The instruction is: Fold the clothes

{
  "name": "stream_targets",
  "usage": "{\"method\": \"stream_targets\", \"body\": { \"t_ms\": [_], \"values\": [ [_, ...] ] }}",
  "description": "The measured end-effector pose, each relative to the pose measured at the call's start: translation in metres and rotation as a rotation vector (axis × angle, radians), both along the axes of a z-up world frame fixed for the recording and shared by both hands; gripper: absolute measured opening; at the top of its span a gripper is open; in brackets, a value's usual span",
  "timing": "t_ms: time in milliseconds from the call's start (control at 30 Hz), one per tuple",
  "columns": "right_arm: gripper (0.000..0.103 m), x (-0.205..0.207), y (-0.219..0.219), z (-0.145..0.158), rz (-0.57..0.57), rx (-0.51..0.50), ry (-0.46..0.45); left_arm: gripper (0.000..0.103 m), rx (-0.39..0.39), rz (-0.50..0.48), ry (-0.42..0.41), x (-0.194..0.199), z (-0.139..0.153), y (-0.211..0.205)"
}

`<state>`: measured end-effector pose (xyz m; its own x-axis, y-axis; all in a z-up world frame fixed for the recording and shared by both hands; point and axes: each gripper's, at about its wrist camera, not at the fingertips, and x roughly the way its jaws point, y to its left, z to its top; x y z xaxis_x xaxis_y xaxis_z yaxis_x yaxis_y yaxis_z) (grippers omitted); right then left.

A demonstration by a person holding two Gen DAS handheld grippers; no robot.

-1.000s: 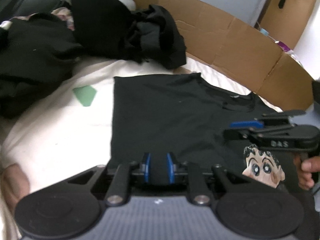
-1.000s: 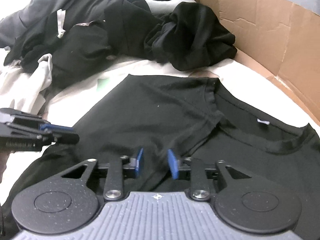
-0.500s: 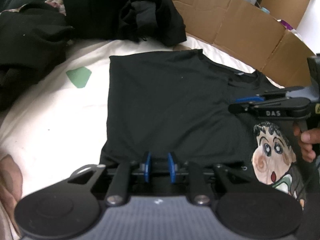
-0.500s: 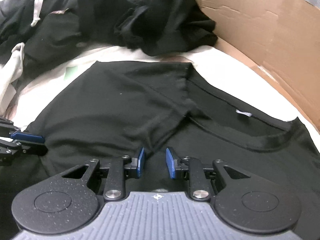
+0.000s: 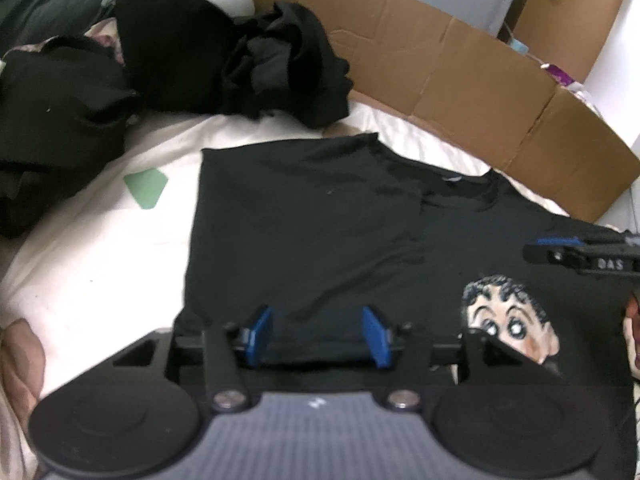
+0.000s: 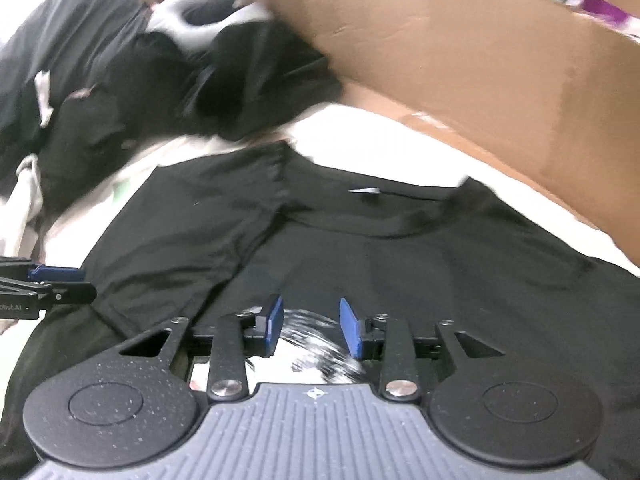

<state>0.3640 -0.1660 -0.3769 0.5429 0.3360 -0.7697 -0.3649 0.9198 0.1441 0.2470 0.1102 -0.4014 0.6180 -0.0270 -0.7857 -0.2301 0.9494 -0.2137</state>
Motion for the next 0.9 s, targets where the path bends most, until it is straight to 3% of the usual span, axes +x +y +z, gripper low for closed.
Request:
{"method": "stream_targets", "body": {
  "t_ms": [133,333,367,467,667,800,900],
  "values": [
    [0.044,-0.015,-0.037,0.009,-0.092,0.013,-0.013,0.057,0.015,-0.061,0.016,0.009,0.007,-0.015],
    [0.045,-0.041,-0.081,0.022,-0.2,-0.051,-0.039,0.069,0.134,-0.223,0.04,0.03,0.029,-0.032],
    [0.047,-0.045,-0.089,0.025,-0.215,-0.048,-0.042,0.075,0.148,-0.24,0.04,0.034,0.034,-0.034],
    [0.054,-0.057,-0.114,0.034,-0.273,-0.047,-0.058,0.077,0.175,-0.286,0.038,0.046,0.046,-0.041],
    [0.055,-0.074,-0.175,0.051,-0.442,-0.007,-0.051,0.08,0.148,-0.352,0.032,0.076,0.06,-0.063],
    [0.055,-0.087,-0.209,0.058,-0.505,-0.055,-0.055,0.084,0.128,-0.378,0.026,0.09,0.063,-0.086],
    [0.055,-0.099,-0.228,0.062,-0.528,-0.079,-0.069,0.084,0.066,-0.352,0.052,0.094,0.058,-0.097]
  ]
}}
